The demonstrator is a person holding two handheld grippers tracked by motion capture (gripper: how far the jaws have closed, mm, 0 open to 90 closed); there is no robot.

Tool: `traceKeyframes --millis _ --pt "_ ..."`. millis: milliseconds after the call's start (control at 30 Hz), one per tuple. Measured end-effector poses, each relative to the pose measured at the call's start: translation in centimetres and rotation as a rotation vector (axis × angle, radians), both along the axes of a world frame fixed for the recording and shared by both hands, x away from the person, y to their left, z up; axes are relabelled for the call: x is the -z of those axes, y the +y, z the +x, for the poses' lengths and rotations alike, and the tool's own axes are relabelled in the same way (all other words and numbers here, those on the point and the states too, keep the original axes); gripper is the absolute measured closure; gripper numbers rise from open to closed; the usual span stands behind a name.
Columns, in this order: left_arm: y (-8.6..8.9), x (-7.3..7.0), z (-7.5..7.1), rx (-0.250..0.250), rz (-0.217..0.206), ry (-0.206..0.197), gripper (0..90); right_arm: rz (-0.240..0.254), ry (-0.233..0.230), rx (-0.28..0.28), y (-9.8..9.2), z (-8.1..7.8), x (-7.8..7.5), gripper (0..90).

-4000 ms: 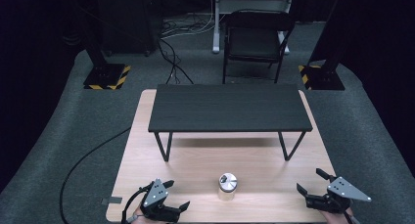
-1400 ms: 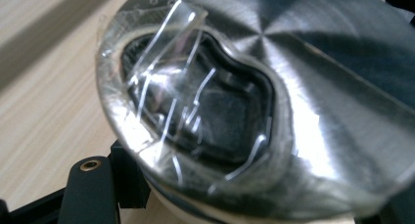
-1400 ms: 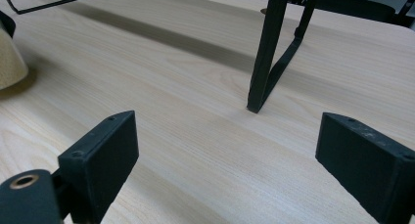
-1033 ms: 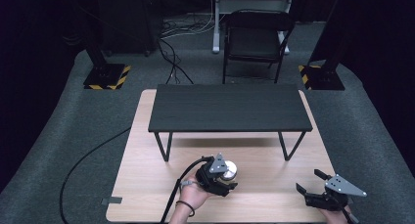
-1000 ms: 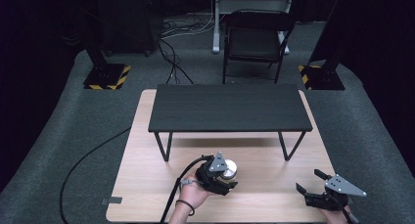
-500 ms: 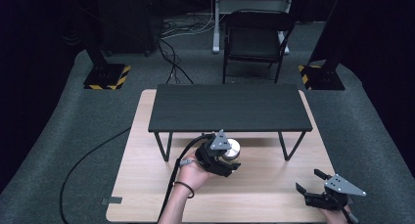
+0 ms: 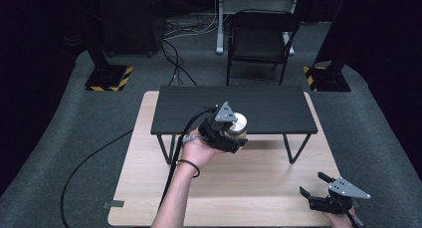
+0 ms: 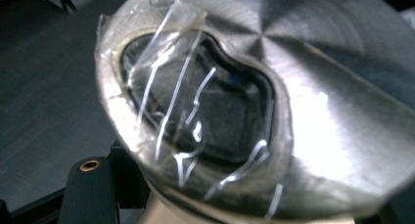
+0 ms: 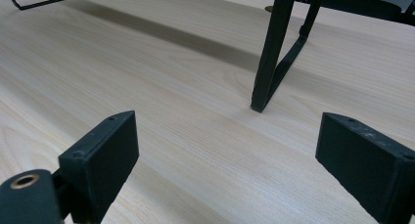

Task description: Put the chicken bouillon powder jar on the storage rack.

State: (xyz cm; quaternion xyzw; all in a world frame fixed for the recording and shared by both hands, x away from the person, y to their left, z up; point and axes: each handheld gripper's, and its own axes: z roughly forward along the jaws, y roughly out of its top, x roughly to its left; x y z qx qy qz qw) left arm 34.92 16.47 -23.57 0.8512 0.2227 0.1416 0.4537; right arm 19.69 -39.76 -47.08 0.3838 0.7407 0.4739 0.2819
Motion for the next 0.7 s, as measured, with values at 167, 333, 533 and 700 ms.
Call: traceKeyframes --millis 167,333,533,700 --pt "-0.7 -0.6 1.8 -0.056 0.012 0.021 32.1 -0.003 -0.006 -0.001 0.0 -0.1 0.0 8.0" --pt "-1.5 -0.7 3.0 -0.098 0.032 0.038 32.1 -0.002 -0.007 -0.001 -0.1 0.0 0.0 8.1" --pt "-2.2 -1.0 3.7 -0.118 0.055 0.045 32.0 -0.002 -0.007 -0.004 -0.1 0.0 0.0 8.0" --pt "-2.0 -0.8 3.7 -0.129 0.038 0.053 31.6 -0.005 -0.006 -0.005 -0.1 0.0 0.0 8.0"
